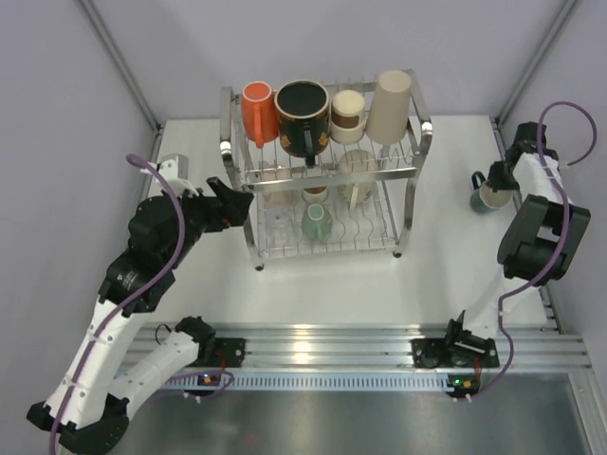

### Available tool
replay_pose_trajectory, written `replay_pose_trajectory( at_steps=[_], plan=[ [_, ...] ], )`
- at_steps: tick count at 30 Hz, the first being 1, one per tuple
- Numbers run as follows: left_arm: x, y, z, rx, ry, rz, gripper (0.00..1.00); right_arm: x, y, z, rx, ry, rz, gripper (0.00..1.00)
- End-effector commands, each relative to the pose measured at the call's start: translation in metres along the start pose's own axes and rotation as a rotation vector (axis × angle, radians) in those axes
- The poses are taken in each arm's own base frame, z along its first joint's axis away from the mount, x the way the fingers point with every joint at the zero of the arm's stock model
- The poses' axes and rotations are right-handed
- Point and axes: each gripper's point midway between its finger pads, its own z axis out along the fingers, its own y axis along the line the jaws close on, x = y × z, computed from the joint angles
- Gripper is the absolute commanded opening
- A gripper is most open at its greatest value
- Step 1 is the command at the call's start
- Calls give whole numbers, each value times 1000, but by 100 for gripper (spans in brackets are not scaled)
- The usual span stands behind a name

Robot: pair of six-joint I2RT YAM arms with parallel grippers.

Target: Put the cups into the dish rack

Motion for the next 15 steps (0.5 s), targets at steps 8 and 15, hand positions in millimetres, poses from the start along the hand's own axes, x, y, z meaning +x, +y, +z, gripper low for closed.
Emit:
replay_pose_trajectory(
  at_steps=[8, 15],
  plan=[
    [-51, -15, -34, 2, -118, -44, 90, -14, 48, -92, -441, -121, -413, 0],
    [-71, -112, -62, 430, 23, -50, 84, -36, 36, -243, -826, -329, -566, 0]
  ],
)
